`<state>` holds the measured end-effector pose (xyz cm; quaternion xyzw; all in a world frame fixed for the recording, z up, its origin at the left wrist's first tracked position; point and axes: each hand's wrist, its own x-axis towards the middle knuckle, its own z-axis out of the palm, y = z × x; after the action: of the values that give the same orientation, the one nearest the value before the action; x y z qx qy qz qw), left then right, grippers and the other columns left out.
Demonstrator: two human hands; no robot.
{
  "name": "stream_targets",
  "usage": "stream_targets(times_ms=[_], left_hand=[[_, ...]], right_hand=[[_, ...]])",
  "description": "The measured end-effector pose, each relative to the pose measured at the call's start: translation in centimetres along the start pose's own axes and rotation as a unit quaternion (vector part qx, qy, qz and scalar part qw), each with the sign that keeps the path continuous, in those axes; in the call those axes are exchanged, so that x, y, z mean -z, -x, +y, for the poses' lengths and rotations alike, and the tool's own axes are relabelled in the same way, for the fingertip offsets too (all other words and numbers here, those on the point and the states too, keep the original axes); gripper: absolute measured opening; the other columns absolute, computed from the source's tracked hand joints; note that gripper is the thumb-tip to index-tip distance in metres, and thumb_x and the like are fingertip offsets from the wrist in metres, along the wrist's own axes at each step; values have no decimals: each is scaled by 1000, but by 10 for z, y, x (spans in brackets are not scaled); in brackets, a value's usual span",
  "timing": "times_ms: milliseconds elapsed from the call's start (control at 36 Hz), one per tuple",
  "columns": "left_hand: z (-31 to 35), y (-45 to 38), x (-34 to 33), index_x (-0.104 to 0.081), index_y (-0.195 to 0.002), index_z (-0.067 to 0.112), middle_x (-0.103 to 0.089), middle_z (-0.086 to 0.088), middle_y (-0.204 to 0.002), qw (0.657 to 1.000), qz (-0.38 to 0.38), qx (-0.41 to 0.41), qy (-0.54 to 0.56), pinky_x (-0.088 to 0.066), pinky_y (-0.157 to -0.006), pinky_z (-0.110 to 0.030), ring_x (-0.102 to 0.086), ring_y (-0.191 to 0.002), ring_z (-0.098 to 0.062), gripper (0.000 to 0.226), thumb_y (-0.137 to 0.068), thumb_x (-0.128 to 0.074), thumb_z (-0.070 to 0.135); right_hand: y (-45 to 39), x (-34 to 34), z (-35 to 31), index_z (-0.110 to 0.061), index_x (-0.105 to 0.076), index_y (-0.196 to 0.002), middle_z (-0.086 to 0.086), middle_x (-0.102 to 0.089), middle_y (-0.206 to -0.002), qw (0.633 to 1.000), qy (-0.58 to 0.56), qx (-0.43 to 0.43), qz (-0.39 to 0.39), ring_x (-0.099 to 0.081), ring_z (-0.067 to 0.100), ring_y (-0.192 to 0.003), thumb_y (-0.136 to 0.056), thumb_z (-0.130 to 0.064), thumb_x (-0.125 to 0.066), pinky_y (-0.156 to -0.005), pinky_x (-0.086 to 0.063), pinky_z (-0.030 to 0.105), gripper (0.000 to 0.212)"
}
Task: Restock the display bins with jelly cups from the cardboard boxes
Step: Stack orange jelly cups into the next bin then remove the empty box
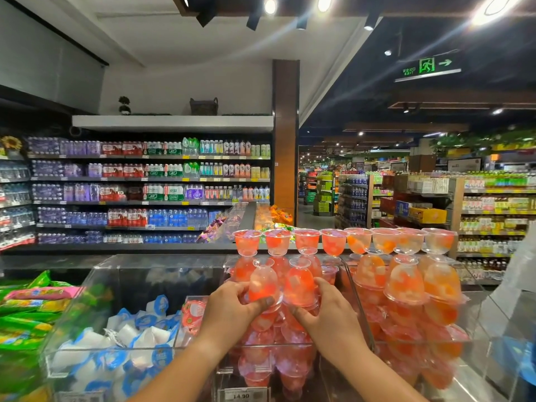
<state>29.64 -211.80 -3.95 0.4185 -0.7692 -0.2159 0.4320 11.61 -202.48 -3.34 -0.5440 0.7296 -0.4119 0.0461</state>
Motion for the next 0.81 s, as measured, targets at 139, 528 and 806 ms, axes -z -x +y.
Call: stream_targets(times_ms=[139, 528, 806], left_hand=[[-12, 0, -2, -69, -100, 38, -63, 16, -105, 1000, 6, -6, 23, -47, -79, -19, -61, -97, -3, 42, -70, -74, 67], [-11, 8, 2, -65, -128, 25, -68, 17, -113, 997, -18, 39, 57, -46, -79, -8, -62, -100, 2, 97, -45, -84, 71], [-10, 8, -3, -62, -103, 34, -70, 16, -97, 995, 8, 58, 75, -52, -74, -14, -66, -92, 1, 67, -49, -90, 62]], right_hand=[[2, -1, 1, -27, -29, -155, -12, -41, -151, 1000, 2, 7, 1, -42, 12, -138, -88, -57, -67, -111, -35, 29, 82], [2, -7, 3, -24, -31, -155, -9, -41, -154, 1000, 1, -14, -1, -39, 15, -141, -89, -55, -68, -114, -35, 33, 82], [4, -9, 1, -22, -33, -154, -7, -43, -151, 1000, -8, -20, 11, -42, 16, -139, -88, -53, -69, -113, -37, 33, 81]])
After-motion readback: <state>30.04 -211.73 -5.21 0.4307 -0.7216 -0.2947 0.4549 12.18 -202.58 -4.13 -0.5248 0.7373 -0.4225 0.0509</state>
